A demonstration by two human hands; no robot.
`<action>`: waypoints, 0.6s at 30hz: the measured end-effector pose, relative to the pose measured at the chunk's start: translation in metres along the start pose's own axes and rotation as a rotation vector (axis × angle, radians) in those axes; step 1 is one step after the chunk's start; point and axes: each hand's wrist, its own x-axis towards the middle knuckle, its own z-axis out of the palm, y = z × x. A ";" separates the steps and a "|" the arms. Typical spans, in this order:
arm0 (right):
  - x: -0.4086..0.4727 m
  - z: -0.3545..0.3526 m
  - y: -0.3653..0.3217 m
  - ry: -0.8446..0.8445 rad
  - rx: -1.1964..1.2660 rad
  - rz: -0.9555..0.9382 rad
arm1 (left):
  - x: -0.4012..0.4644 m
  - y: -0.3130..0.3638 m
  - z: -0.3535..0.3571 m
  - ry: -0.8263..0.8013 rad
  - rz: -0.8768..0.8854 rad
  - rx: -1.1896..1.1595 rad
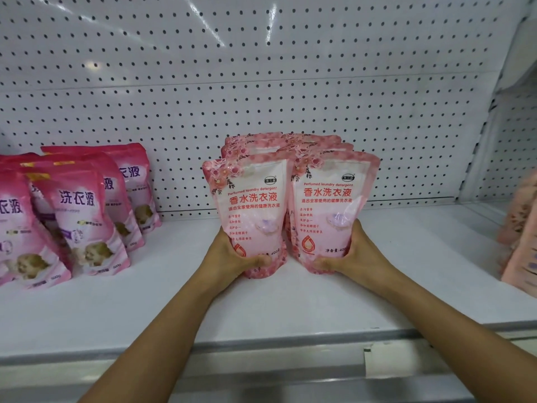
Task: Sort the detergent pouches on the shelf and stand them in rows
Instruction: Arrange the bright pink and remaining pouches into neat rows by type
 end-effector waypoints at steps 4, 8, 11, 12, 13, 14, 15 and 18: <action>-0.016 -0.005 -0.008 0.048 -0.103 0.064 | -0.017 0.013 0.000 0.032 -0.098 0.055; -0.037 -0.019 -0.013 0.216 -0.243 0.047 | -0.049 0.016 0.002 0.468 0.041 0.189; -0.051 -0.033 -0.021 0.343 -0.258 -0.092 | -0.063 0.035 0.015 0.585 0.309 0.196; -0.055 -0.039 -0.024 0.366 -0.279 -0.140 | -0.066 0.046 0.024 0.545 0.363 0.175; -0.058 -0.046 -0.026 0.386 -0.301 -0.186 | -0.070 0.058 0.035 0.481 0.405 0.141; -0.062 -0.053 -0.029 0.406 -0.321 -0.231 | -0.073 0.069 0.047 0.408 0.439 0.117; -0.065 -0.062 -0.032 0.430 -0.340 -0.277 | -0.074 0.077 0.060 0.338 0.466 0.104; -0.079 -0.094 -0.045 0.524 -0.418 -0.431 | -0.072 0.091 0.103 0.142 0.513 0.079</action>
